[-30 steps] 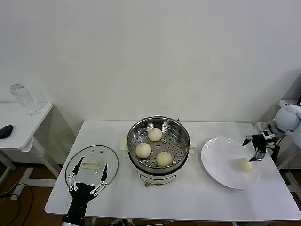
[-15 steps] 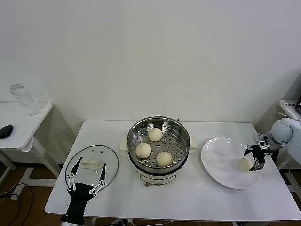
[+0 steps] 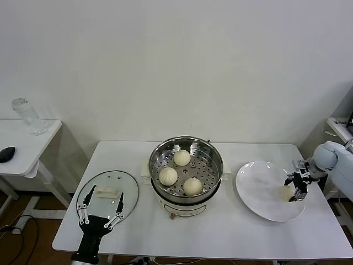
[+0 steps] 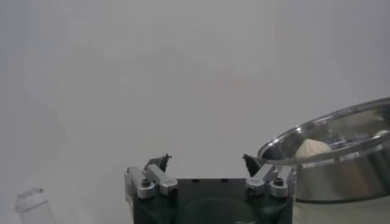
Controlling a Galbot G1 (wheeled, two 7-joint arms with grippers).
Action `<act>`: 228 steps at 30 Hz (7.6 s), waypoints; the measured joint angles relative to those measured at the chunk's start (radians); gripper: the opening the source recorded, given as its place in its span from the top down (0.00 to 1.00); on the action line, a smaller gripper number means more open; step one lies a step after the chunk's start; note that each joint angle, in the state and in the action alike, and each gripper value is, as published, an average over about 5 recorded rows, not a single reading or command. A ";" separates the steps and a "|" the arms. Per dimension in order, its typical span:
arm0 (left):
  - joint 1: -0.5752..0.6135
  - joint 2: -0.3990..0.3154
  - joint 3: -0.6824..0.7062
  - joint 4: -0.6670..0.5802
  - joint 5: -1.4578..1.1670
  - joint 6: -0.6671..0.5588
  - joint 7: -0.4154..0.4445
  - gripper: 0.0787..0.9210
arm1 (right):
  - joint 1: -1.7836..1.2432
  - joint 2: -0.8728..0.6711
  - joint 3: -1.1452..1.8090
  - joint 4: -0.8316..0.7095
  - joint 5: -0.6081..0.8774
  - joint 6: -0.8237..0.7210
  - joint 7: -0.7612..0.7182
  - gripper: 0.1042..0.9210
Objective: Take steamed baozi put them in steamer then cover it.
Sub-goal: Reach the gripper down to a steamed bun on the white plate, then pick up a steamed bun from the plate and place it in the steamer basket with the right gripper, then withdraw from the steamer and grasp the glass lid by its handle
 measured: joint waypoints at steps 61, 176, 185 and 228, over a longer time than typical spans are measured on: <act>-0.024 0.003 0.010 -0.007 0.000 0.011 -0.009 0.12 | 0.690 0.454 -0.610 0.347 0.416 -0.160 -0.138 0.33; -0.364 0.034 -0.083 0.622 1.025 0.114 -0.188 0.12 | -1.344 0.583 1.343 0.786 0.307 0.400 1.298 0.12; -0.404 0.030 -0.059 0.656 1.041 0.132 -0.190 0.12 | -1.356 0.597 1.353 0.784 0.292 0.404 1.291 0.12; -0.541 0.028 0.015 0.769 1.030 0.193 -0.150 0.58 | -1.368 0.608 1.376 0.797 0.254 0.422 1.280 0.12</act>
